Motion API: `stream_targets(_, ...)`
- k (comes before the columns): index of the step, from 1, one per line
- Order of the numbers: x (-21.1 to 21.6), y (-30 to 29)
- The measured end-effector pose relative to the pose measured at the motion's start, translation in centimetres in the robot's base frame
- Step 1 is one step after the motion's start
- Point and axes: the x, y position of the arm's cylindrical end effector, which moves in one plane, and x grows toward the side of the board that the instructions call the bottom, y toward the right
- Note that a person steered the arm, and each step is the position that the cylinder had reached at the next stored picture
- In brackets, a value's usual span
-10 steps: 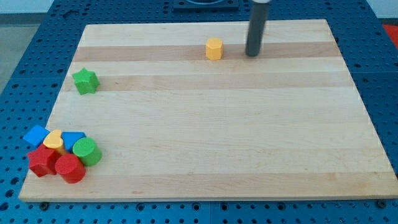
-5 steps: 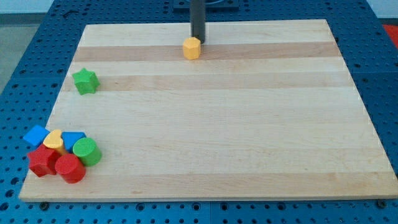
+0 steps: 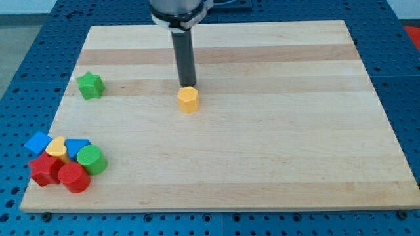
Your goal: Slide the yellow hexagon closer to the blue blue triangle
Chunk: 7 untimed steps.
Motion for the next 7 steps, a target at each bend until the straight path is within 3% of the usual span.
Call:
stream_targets(2, 1.2, 3.2)
stream_targets(3, 4.6, 1.1)
stream_targets(5, 10.8, -9.3)
stream_targets(7, 12.1, -12.4)
